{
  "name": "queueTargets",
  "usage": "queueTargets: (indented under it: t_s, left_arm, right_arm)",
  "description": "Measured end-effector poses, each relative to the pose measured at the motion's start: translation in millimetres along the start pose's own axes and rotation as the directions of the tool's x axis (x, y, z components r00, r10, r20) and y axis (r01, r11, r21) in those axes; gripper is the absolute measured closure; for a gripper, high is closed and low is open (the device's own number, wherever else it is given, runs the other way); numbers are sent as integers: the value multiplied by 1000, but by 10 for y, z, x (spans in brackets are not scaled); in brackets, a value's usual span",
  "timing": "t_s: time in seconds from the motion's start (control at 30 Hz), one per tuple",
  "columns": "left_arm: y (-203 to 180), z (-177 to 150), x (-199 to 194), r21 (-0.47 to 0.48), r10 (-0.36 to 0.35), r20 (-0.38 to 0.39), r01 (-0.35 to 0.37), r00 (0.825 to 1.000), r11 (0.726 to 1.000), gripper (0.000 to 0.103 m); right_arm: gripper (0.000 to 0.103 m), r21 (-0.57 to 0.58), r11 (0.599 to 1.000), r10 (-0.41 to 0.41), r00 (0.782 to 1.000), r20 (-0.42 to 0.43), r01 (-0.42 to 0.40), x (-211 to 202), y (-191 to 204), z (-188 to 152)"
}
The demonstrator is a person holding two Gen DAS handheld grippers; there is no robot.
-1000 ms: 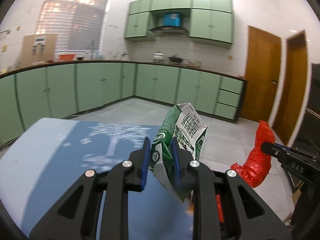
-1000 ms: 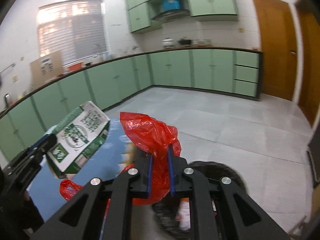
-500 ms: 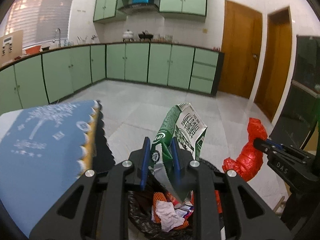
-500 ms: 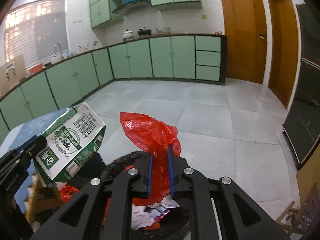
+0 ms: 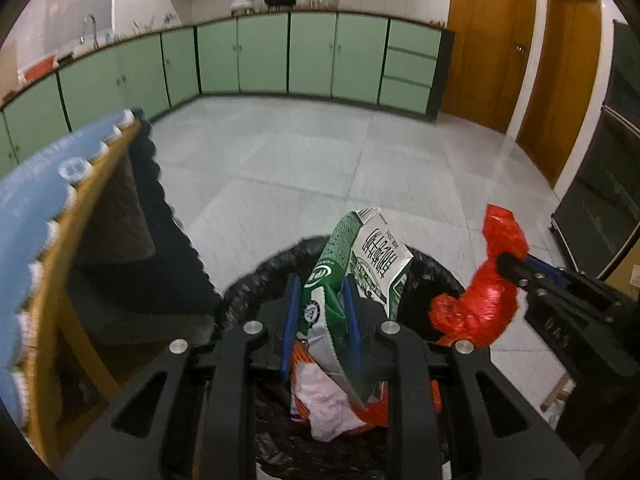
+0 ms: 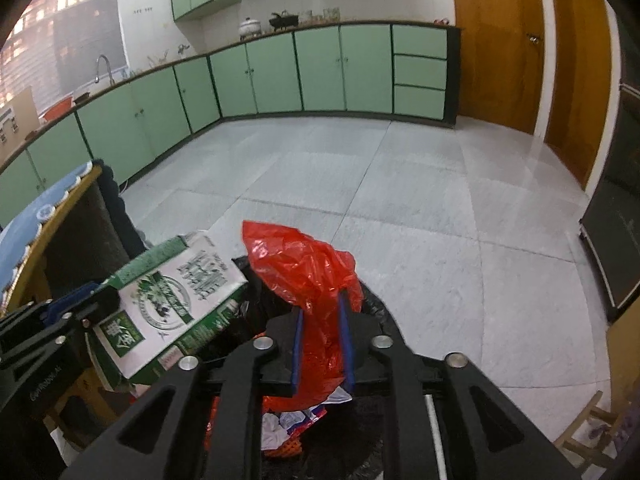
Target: Collect trash
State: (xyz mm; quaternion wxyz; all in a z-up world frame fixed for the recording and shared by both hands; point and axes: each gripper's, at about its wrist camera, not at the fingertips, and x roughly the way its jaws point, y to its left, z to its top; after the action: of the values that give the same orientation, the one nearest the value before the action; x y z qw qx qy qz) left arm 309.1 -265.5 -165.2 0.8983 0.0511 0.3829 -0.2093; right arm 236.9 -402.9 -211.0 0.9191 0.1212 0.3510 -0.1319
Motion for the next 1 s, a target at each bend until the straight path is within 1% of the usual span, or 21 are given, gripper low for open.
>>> queueTargets:
  t_s: [0.03, 0.13, 0.2, 0.3, 0.37, 0.43, 0.53, 0.63, 0.67, 0.73, 0.8, 0.83, 0.9, 1.0]
  left_arm:
    - [-28, 3, 9, -3, -4, -8, 4, 1000, 1000, 81]
    - [-16, 19, 13, -5, -12, -13, 11, 1000, 1000, 77]
    - [-30, 29, -8, -4, -14, -7, 14, 1000, 1000, 70]
    - [-11, 59, -106, -17, -12, 7, 12, 1000, 1000, 69]
    - [-14, 89, -199, -25, -12, 22, 12, 1000, 1000, 69]
    - [-1, 127, -327, -34, -11, 43, 12, 999, 999, 66]
    - [57, 189, -528, -58, -13, 69, 17, 998, 998, 61]
    - [101, 202, -765, -67, -22, 93, 28, 995, 997, 57]
    - [114, 200, -873, -62, -20, 105, 26, 994, 998, 54]
    - [150, 186, -1096, -60, -12, 129, 20, 992, 998, 50]
    - [199, 163, -1285, -64, -12, 149, 22, 989, 998, 42]
    - [225, 147, -1421, -64, 2, 162, 8, 987, 998, 40]
    - [300, 102, -1674, -65, 16, 186, -4, 982, 998, 36]
    - [380, 42, -1947, -65, 30, 194, -18, 980, 998, 32]
  right_arm:
    - [84, -1, 1000, 5, 1000, -9, -5, 36, -9, -14]
    - [77, 8, 1000, 17, 1000, -20, -17, 65, -53, -33]
    - [66, 20, 1000, 19, 1000, -16, -18, 42, -86, -28]
    - [59, 42, 999, 30, 1000, 0, -29, -44, -142, -9]
    - [58, 54, 998, 44, 999, 4, -44, -82, -160, 12]
    - [56, 72, 995, 65, 998, 12, -65, -131, -163, 32]
    - [55, 100, 988, 118, 993, 18, -119, -215, -161, 77]
    - [55, 92, 987, 128, 991, 30, -131, -346, -111, 117]
    - [54, 89, 987, 132, 991, 34, -134, -415, -87, 134]
    - [49, 79, 986, 142, 988, 58, -146, -597, -34, 166]
    - [36, 66, 986, 145, 986, 80, -150, -767, 20, 182]
    - [33, 55, 987, 147, 984, 97, -153, -889, 72, 187]
    - [22, 33, 988, 148, 981, 124, -153, -1126, 179, 192]
    - [11, 22, 987, 155, 975, 161, -161, -1452, 292, 174]
